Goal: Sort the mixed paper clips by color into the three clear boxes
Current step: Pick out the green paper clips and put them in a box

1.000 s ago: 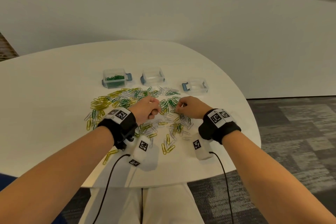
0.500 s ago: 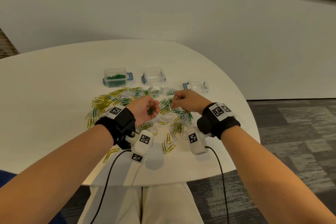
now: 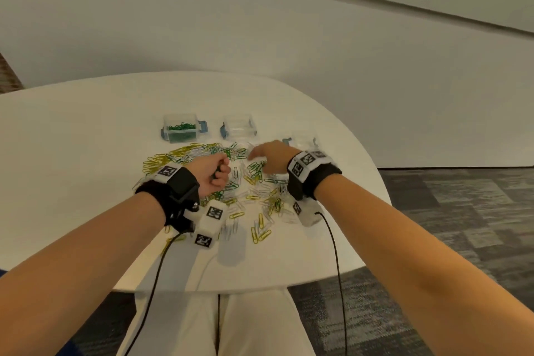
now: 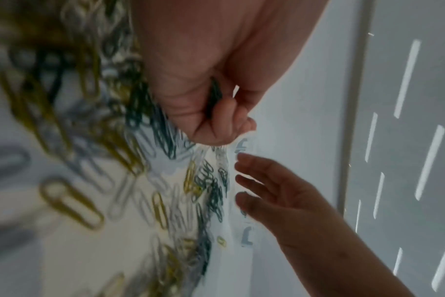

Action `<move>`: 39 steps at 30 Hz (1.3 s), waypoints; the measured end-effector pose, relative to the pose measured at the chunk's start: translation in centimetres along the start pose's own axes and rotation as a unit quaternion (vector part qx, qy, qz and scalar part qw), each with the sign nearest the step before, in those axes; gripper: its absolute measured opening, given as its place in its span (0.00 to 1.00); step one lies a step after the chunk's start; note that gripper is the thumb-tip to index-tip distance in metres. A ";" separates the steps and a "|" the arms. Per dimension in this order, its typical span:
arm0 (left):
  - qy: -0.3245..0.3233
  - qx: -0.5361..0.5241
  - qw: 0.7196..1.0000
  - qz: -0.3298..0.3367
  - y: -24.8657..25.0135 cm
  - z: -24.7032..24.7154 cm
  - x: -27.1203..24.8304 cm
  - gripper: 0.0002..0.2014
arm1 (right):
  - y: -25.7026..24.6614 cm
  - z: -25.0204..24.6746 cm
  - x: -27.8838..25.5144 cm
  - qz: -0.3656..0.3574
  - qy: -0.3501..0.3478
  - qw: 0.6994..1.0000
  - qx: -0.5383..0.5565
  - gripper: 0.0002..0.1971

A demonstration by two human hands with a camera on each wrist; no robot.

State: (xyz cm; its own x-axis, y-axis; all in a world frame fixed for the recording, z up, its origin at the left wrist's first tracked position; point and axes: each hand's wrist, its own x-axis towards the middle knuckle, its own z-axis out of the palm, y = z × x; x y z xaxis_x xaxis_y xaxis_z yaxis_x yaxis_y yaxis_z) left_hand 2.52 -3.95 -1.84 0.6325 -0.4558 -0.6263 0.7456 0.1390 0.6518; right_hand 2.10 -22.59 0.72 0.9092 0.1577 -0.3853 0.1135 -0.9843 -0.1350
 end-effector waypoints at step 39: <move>-0.014 -0.001 0.999 -0.037 -0.9 -0.1 -0.5 0.16 | 1.3 3.2 -0.9 0.033 0.097 0.968 0.230 0.05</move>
State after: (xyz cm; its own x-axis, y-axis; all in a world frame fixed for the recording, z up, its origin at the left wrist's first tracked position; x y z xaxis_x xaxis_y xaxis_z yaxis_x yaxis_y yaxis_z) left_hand 1.53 -3.77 -2.12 0.5687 -0.4900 -0.6606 0.7910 0.1054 0.6027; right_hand 0.10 -23.73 -2.03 0.9717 0.0346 -0.2337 -0.0964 -0.8449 -0.5262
